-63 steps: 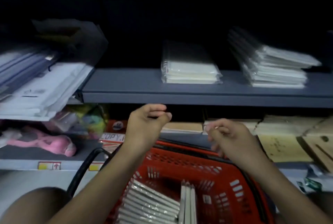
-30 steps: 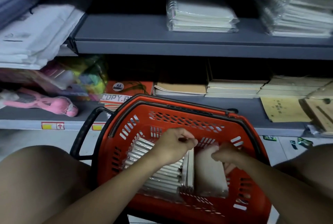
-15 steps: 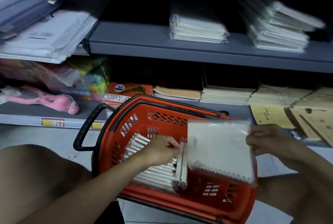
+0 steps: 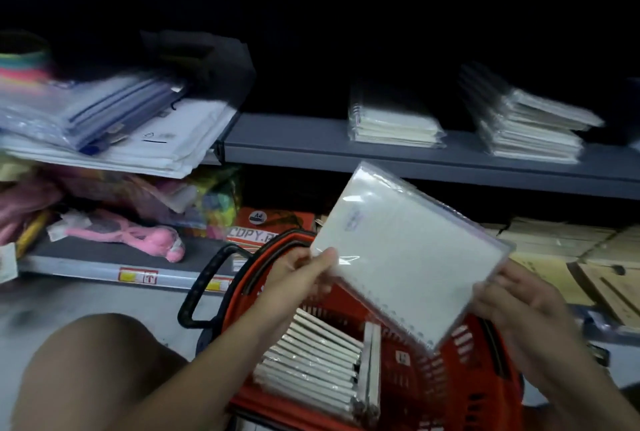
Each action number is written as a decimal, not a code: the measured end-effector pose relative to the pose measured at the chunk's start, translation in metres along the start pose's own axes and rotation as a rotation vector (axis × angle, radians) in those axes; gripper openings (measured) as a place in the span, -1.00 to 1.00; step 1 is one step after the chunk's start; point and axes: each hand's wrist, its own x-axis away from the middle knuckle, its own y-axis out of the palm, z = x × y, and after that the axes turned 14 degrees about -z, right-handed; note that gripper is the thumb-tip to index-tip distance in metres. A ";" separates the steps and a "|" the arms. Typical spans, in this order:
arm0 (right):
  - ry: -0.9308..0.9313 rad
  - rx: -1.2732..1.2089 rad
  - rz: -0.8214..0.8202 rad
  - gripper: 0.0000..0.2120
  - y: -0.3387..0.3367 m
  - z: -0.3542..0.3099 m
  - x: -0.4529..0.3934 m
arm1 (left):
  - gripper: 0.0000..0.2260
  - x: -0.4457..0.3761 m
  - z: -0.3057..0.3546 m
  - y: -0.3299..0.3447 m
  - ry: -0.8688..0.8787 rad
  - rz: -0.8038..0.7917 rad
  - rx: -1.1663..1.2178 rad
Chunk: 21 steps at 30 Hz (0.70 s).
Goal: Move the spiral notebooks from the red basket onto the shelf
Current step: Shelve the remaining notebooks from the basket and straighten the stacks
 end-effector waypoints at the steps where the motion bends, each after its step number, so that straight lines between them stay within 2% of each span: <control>1: -0.014 -0.078 0.013 -0.83 0.005 0.000 -0.001 | -0.73 0.001 0.010 0.000 0.059 -0.051 0.048; 4: -0.052 -0.293 -0.018 -0.79 0.025 -0.002 -0.003 | -0.87 0.008 0.038 0.002 0.241 -0.221 0.123; 8: -0.070 -0.553 -0.091 -0.80 0.057 -0.005 -0.012 | -0.49 0.017 0.051 0.013 0.297 -0.404 0.050; 10: -0.047 -0.624 -0.137 -0.84 0.064 -0.003 -0.017 | -0.45 0.016 0.050 0.016 0.325 -0.424 0.054; 12: -0.044 -0.584 -0.158 -0.81 0.061 -0.001 -0.020 | -0.49 0.014 0.055 0.014 0.332 -0.409 0.056; 15: -0.045 -0.373 -0.160 -0.46 0.048 -0.008 -0.022 | -0.56 0.011 0.067 0.011 0.331 -0.411 0.028; 17: -0.076 -0.176 -0.171 -0.29 0.043 -0.018 -0.022 | -0.57 0.008 0.071 0.013 0.330 -0.386 -0.003; 19: -0.094 -0.064 -0.188 -0.23 0.038 -0.026 -0.025 | -0.57 0.002 0.074 0.014 0.315 -0.369 -0.014; 21: -0.094 -0.061 -0.180 -0.23 0.034 -0.029 -0.025 | -0.51 -0.003 0.080 0.009 0.288 -0.419 -0.034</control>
